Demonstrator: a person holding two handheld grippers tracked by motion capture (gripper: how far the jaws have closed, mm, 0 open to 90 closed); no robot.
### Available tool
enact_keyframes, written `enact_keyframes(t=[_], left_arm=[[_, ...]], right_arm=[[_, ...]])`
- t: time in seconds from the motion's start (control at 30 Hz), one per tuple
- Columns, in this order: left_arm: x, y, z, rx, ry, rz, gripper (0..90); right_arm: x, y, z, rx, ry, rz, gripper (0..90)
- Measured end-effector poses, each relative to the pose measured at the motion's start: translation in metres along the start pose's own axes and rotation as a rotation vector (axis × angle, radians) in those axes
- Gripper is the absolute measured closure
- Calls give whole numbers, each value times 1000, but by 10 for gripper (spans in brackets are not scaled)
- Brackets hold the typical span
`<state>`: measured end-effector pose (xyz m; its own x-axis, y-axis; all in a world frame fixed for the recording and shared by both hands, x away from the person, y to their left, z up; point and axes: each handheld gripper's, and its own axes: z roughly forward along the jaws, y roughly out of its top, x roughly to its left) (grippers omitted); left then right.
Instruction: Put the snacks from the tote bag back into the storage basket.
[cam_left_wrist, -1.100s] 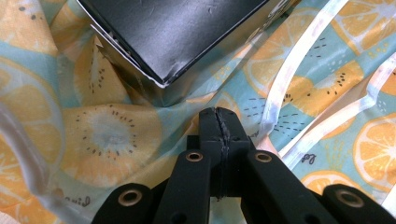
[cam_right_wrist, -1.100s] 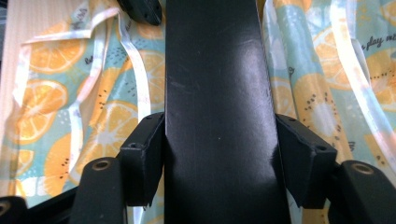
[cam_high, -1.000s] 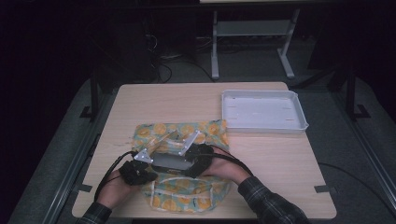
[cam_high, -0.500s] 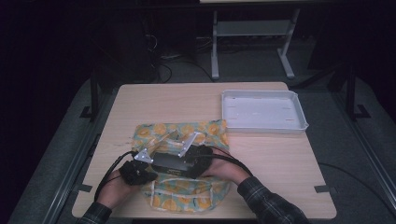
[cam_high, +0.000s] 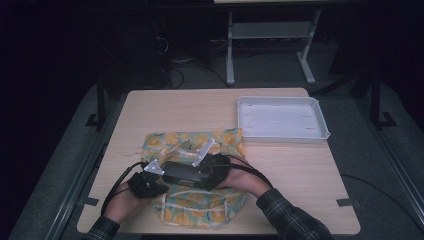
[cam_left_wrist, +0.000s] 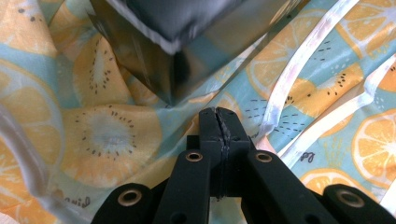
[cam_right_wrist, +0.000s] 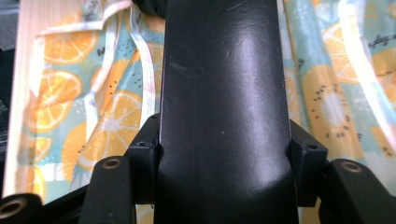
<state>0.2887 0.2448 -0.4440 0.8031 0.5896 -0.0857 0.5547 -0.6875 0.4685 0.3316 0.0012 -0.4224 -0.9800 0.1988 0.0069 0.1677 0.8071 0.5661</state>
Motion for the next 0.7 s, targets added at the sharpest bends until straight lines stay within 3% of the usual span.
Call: enact_keyframes(t=[0.7], left_arm=[[1, 0, -1, 4, -4, 8, 892]], right_arm=[[-5, 7, -47, -37, -71, 41, 415]])
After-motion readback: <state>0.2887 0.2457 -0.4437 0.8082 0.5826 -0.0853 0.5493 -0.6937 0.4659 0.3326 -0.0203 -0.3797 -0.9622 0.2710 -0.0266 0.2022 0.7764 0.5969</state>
